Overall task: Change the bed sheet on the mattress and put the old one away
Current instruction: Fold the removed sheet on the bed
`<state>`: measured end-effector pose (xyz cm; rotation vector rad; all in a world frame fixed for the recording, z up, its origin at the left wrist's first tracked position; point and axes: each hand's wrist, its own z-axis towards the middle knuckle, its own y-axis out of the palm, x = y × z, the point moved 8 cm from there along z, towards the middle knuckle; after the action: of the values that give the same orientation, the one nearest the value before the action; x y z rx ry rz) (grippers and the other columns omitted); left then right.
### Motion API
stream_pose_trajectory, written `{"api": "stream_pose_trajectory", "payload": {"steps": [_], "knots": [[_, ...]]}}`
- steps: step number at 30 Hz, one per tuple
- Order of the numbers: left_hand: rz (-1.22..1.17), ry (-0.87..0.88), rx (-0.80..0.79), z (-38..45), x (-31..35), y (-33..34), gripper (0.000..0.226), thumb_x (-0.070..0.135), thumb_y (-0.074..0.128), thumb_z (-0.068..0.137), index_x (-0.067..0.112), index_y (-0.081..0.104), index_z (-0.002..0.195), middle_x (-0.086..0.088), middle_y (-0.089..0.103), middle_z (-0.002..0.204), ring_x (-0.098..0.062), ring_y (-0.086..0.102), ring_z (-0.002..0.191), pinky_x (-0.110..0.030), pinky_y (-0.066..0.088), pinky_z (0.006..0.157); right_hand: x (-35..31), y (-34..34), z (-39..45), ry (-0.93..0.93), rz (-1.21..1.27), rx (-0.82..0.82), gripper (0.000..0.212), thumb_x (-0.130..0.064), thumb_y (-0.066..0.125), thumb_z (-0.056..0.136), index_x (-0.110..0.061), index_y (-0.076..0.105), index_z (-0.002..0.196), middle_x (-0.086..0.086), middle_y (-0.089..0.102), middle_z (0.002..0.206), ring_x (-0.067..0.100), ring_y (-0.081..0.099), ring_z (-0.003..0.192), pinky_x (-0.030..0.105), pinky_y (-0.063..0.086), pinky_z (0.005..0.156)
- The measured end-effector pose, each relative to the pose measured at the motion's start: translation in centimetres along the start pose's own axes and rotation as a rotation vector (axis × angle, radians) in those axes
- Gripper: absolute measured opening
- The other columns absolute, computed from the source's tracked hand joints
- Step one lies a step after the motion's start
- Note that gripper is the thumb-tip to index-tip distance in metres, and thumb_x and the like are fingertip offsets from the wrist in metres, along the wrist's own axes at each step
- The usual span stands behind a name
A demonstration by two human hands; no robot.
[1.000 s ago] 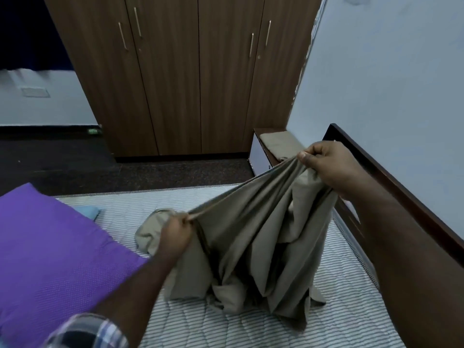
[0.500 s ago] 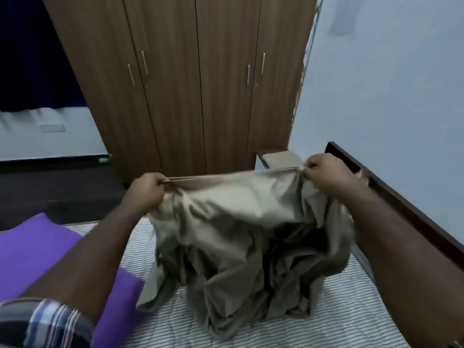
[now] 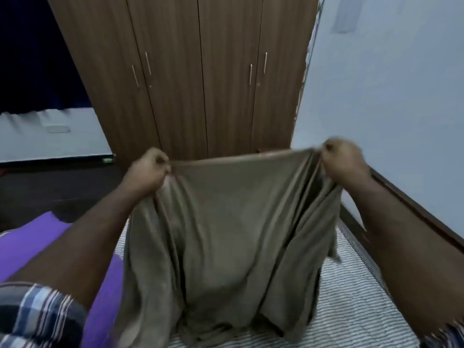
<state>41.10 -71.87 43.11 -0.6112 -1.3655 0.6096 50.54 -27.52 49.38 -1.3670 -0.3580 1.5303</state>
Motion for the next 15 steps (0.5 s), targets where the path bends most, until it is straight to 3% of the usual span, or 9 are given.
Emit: {"api": "stream_pose_trajectory", "payload": {"steps": [2,3,6,8,10,12,14,15], "knots": [[-0.137,0.049,0.292,0.3,3.8,-3.3,0.015,0.028,0.061,0.095,0.029,0.065,0.110,-0.002,0.067,0.110,-0.021,0.061,0.099,-0.031,0.047,0.084,-2.6,-4.6,0.4,-0.053,0.083,0.342,0.023,-0.027,0.051,0.102,-0.008,0.061,0.092,0.005,0.058,0.088,0.019,0.049,0.084,0.024,0.030,0.072],[-0.105,0.063,0.306,0.4,5.6,-3.5,0.019,0.031,0.059,0.096,0.025,0.067,0.112,-0.002,0.068,0.111,-0.022,0.061,0.103,-0.031,0.046,0.086,-3.1,-5.1,0.7,-0.034,0.154,0.374,0.023,-0.028,0.050,0.102,-0.008,0.060,0.100,0.007,0.060,0.094,0.020,0.051,0.088,0.025,0.032,0.074],[-0.031,0.108,0.209,-0.8,8.0,-1.3,0.021,0.032,0.059,0.095,0.016,0.073,0.099,-0.006,0.073,0.103,-0.028,0.064,0.102,-0.034,0.048,0.083,-1.7,-1.4,-0.5,0.129,0.146,0.137,0.035,-0.031,0.051,0.099,-0.011,0.054,0.128,0.017,0.063,0.122,0.035,0.057,0.115,0.037,0.043,0.092],[-0.041,0.121,0.135,-2.7,7.9,1.0,0.019,0.031,0.062,0.093,0.018,0.075,0.093,-0.002,0.074,0.094,-0.024,0.066,0.096,-0.035,0.050,0.080,-1.6,1.4,-3.9,0.103,0.145,0.072,0.046,-0.033,0.054,0.098,-0.021,0.046,0.142,0.014,0.061,0.130,0.035,0.055,0.124,0.042,0.044,0.104],[-0.091,0.137,-0.003,-4.3,8.1,4.1,0.016,0.035,0.063,0.089,0.027,0.076,0.086,0.008,0.074,0.086,-0.015,0.068,0.089,-0.033,0.053,0.077,-3.8,3.7,-7.8,-0.020,0.183,0.026,0.053,-0.031,0.057,0.098,-0.033,0.039,0.147,-0.002,0.065,0.111,0.019,0.060,0.115,0.042,0.047,0.100],[-0.141,0.192,-0.165,-6.0,9.7,6.9,0.015,0.041,0.061,0.082,0.036,0.074,0.077,0.014,0.073,0.079,-0.009,0.068,0.083,-0.033,0.054,0.073,-6.8,7.4,-11.1,-0.123,0.330,-0.264,0.059,-0.034,0.061,0.097,-0.046,0.033,0.148,-0.019,0.060,0.087,-0.006,0.062,0.090,0.028,0.051,0.086],[-0.172,0.255,-0.312,-7.5,11.1,9.2,0.018,0.045,0.061,0.078,0.035,0.075,0.080,0.012,0.075,0.081,-0.009,0.070,0.084,-0.040,0.057,0.078,-8.1,10.9,-13.0,-0.171,0.457,-0.551,0.057,-0.036,0.066,0.095,-0.049,0.041,0.144,-0.013,0.070,0.100,-0.004,0.065,0.093,0.026,0.054,0.085],[-0.157,0.296,-0.375,-8.2,11.7,10.1,0.017,0.042,0.063,0.080,0.032,0.076,0.082,0.011,0.075,0.084,-0.008,0.071,0.086,-0.042,0.057,0.082,-8.0,11.9,-13.2,-0.198,0.434,-0.616,0.043,-0.034,0.068,0.094,-0.046,0.054,0.133,-0.013,0.071,0.103,-0.002,0.066,0.091,0.030,0.055,0.083]]}}
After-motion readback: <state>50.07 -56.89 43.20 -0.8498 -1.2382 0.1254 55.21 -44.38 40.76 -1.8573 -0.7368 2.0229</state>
